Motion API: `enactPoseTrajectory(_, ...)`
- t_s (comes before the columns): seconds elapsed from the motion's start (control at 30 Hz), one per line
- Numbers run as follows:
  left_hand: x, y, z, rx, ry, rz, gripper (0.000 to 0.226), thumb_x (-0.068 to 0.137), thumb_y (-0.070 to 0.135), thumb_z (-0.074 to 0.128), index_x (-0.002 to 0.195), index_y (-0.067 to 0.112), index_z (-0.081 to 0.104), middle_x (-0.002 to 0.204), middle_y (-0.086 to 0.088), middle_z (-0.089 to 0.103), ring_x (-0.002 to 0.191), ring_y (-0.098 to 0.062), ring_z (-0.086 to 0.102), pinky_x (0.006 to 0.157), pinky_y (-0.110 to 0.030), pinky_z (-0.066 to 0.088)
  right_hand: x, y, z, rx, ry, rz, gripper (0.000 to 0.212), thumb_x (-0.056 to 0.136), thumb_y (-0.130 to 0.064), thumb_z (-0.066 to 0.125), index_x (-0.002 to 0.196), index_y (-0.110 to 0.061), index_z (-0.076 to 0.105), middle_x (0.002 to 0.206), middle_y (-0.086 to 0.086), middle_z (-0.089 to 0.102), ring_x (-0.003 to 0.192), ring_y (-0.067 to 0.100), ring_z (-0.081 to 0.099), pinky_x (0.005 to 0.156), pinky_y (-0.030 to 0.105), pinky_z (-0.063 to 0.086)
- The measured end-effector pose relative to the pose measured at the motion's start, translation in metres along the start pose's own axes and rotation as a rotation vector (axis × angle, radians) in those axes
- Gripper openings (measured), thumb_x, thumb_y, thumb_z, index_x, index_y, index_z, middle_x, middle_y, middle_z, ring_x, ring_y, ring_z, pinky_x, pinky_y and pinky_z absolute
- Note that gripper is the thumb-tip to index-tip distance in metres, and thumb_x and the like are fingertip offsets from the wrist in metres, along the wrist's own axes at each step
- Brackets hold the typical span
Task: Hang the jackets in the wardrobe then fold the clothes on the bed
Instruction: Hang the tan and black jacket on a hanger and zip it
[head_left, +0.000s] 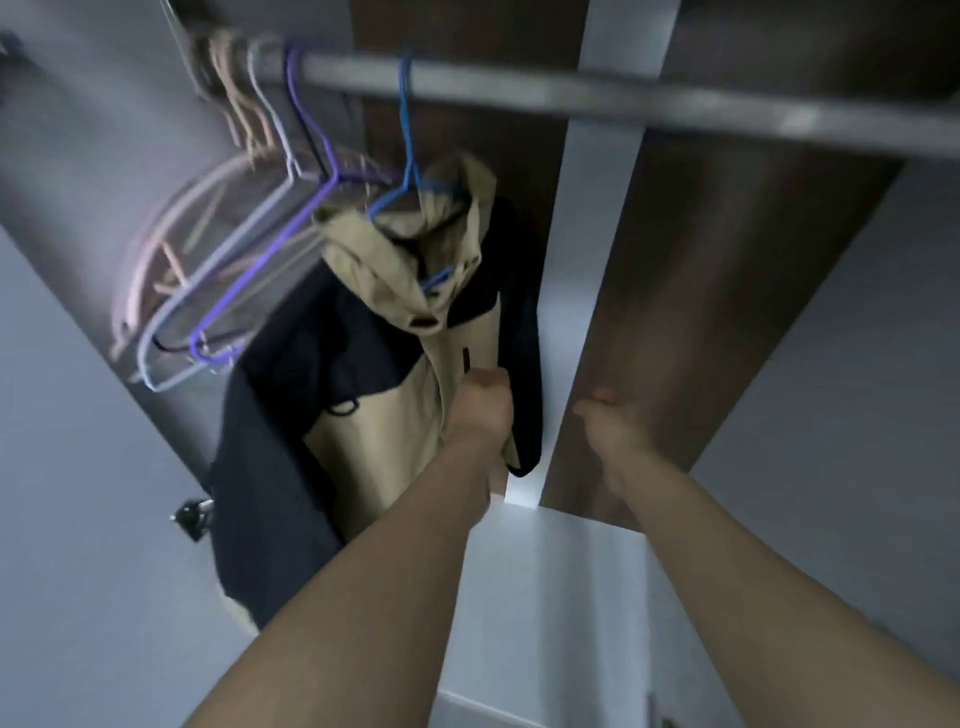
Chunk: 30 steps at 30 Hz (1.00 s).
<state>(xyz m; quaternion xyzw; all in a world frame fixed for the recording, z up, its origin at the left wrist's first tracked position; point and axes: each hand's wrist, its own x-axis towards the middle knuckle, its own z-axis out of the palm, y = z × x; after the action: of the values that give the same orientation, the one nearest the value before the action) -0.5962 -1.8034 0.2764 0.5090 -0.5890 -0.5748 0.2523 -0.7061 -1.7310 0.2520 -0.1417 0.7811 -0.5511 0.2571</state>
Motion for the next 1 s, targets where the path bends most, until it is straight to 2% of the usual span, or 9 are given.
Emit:
enactPoseTrajectory(0.1,-0.035,0.056,-0.023,0.165,-0.009,0.191,0.031,0.102,0.022,0.04,0.118,0.004,0.06,0.117,-0.016,0.063,0.111,-0.033,0.059,0.076,-0.024,0.041,-0.043,-0.067,-0.035,-0.103,0.022,-0.056,0.038,0.089,-0.012,0.056,0.127,-0.007,0.053,0.105,0.008,0.061,0.075,0.015,0.051,0.065,0.025,0.041)
enactPoseTrajectory(0.13,-0.05,0.076,-0.034,0.265,-0.007,0.242,0.03,0.102,0.022,0.041,0.115,0.002,0.059,0.115,-0.018,0.063,0.109,-0.035,0.058,0.079,-0.027,0.043,-0.057,-0.086,-0.045,-0.145,0.025,-0.071,0.032,0.089,-0.012,0.056,0.12,-0.004,0.054,0.102,0.009,0.061,0.074,0.016,0.052,0.065,0.025,0.043)
enactPoseTrajectory(0.23,-0.075,0.103,-0.06,0.654,-0.031,0.435,0.03,0.101,0.022,0.04,0.116,0.0,0.054,0.119,-0.02,0.055,0.111,-0.038,0.053,0.09,-0.041,0.046,-0.094,-0.126,-0.066,-0.291,-0.008,-0.126,0.037,0.089,-0.017,0.055,0.124,-0.007,0.053,0.118,0.012,0.059,0.096,0.025,0.058,0.089,0.037,0.05)
enactPoseTrajectory(0.33,-0.088,0.116,-0.086,1.028,-0.02,0.657,0.041,0.101,0.032,0.039,0.134,0.009,0.045,0.133,-0.012,0.047,0.121,-0.033,0.045,0.094,-0.04,0.041,-0.125,-0.142,-0.074,-0.424,-0.029,-0.214,0.047,0.09,-0.017,0.056,0.136,-0.011,0.048,0.13,0.009,0.055,0.109,0.024,0.055,0.088,0.029,0.044)
enactPoseTrajectory(0.4,-0.094,0.118,-0.101,1.118,0.015,0.789,0.047,0.1,0.036,0.038,0.142,0.014,0.038,0.141,-0.007,0.042,0.128,-0.029,0.04,0.1,-0.04,0.037,-0.144,-0.145,-0.077,-0.566,-0.012,-0.26,0.048,0.089,-0.016,0.057,0.135,-0.007,0.047,0.13,0.012,0.054,0.112,0.029,0.056,0.09,0.033,0.048)
enactPoseTrajectory(0.53,-0.106,0.12,-0.129,1.209,0.025,0.976,0.051,0.098,0.036,0.034,0.145,0.015,0.033,0.145,-0.006,0.037,0.133,-0.026,0.034,0.11,-0.041,0.03,-0.185,-0.151,-0.079,-0.813,0.07,-0.271,0.044,0.089,-0.019,0.057,0.13,-0.007,0.047,0.127,0.014,0.051,0.114,0.032,0.052,0.096,0.042,0.046)
enactPoseTrajectory(0.67,-0.119,0.124,-0.143,1.198,0.048,1.143,0.052,0.097,0.034,0.037,0.145,0.014,0.035,0.146,-0.007,0.038,0.135,-0.026,0.034,0.115,-0.046,0.023,-0.222,-0.157,-0.085,-0.952,0.149,-0.291,0.054,0.089,-0.021,0.055,0.139,-0.01,0.039,0.136,0.012,0.045,0.125,0.03,0.043,0.105,0.035,0.036)
enactPoseTrajectory(0.8,-0.145,0.128,-0.144,1.124,0.069,1.29,0.052,0.095,0.035,0.05,0.14,0.012,0.044,0.14,-0.009,0.047,0.13,-0.028,0.042,0.114,-0.047,0.026,-0.267,-0.158,-0.103,-1.014,0.257,-0.306,0.063,0.091,-0.027,0.056,0.146,-0.011,0.031,0.145,0.012,0.039,0.133,0.03,0.037,0.11,0.035,0.028)
enactPoseTrajectory(1.0,-0.193,0.129,-0.127,0.981,-0.056,1.503,0.056,0.094,0.035,0.048,0.144,0.012,0.041,0.144,-0.008,0.045,0.136,-0.028,0.038,0.117,-0.049,0.022,-0.33,-0.155,-0.146,-0.97,0.445,-0.326,0.063,0.09,-0.025,0.055,0.147,-0.013,0.031,0.147,0.01,0.037,0.135,0.029,0.035,0.111,0.035,0.026)
